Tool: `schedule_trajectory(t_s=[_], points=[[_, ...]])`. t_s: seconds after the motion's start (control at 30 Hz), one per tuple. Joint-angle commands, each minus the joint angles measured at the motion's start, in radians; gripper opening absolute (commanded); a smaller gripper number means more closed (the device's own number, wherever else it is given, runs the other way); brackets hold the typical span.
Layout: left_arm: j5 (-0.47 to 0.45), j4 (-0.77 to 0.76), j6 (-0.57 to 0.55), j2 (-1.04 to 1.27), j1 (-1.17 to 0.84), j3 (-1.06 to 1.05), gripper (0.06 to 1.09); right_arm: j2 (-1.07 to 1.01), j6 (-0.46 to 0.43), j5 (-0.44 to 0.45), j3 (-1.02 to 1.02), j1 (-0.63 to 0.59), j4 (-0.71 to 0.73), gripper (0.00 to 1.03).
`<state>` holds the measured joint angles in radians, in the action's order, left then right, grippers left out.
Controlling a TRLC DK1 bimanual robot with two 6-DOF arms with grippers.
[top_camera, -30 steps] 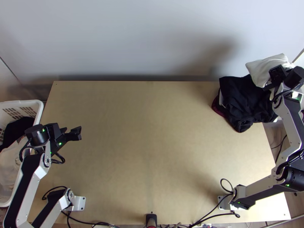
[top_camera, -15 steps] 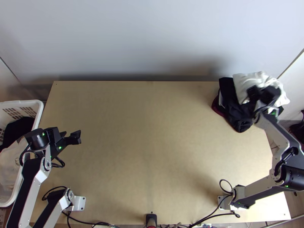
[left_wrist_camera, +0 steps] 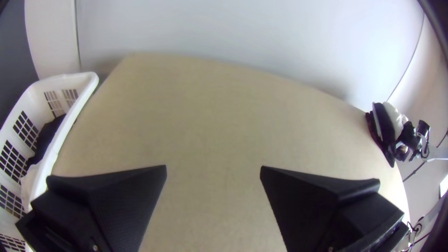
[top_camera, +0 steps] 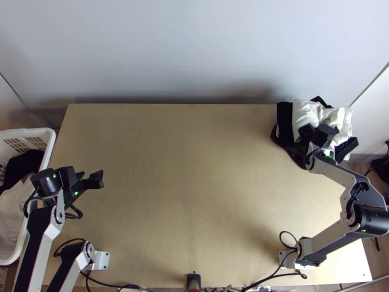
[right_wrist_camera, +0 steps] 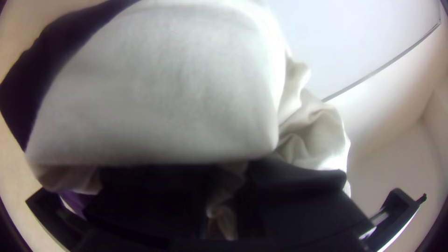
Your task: Fold the t-shirt
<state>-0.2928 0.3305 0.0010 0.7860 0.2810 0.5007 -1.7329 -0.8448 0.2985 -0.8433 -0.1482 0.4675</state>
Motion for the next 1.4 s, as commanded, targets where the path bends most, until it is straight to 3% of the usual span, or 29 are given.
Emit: schedule_trajectory(t_s=[0.0, 0.2, 0.23, 0.37, 0.4, 0.47, 0.67, 0.87, 1.0, 1.13, 1.37], points=[[-0.002, 0.033, 0.002, -0.027, -0.003, -0.004, 1.03, 0.015, 0.024, 0.001, 0.082, -0.024, 0.003, 0.03], [0.000, 0.045, 0.002, -0.059, -0.006, -0.007, 1.03, 0.110, 0.021, -0.001, 0.130, -0.033, 0.000, 0.03], [0.000, 0.045, 0.002, -0.059, -0.006, -0.008, 1.03, 0.125, 0.021, -0.001, 0.128, -0.031, 0.000, 0.09], [0.000, 0.054, 0.002, -0.070, -0.005, -0.010, 1.03, 0.205, 0.019, -0.007, 0.116, -0.019, -0.012, 0.60], [-0.002, 0.059, 0.002, -0.077, -0.005, -0.011, 1.03, 0.222, 0.018, -0.007, 0.115, -0.014, -0.017, 0.68], [-0.002, 0.065, 0.001, -0.100, -0.005, -0.022, 1.03, 0.257, 0.016, -0.006, 0.110, 0.002, -0.032, 0.80], [0.000, 0.101, 0.004, -0.215, -0.003, -0.080, 1.03, 0.354, 0.012, -0.006, 0.128, 0.047, -0.082, 0.99], [-0.009, 0.150, 0.004, -0.324, -0.011, -0.106, 1.03, 0.529, 0.032, -0.004, 0.187, 0.122, -0.196, 0.99], [-0.039, 0.157, 0.002, -0.344, -0.014, -0.097, 1.03, 0.624, 0.130, 0.005, 0.185, 0.145, -0.356, 0.99], [-0.042, 0.147, -0.002, -0.344, -0.014, -0.077, 1.03, 0.739, 0.250, 0.008, 0.191, 0.165, -0.489, 0.99], [-0.042, 0.124, -0.038, -0.344, -0.016, -0.064, 1.03, 0.940, 0.544, 0.005, 0.188, 0.231, -0.771, 0.99]])
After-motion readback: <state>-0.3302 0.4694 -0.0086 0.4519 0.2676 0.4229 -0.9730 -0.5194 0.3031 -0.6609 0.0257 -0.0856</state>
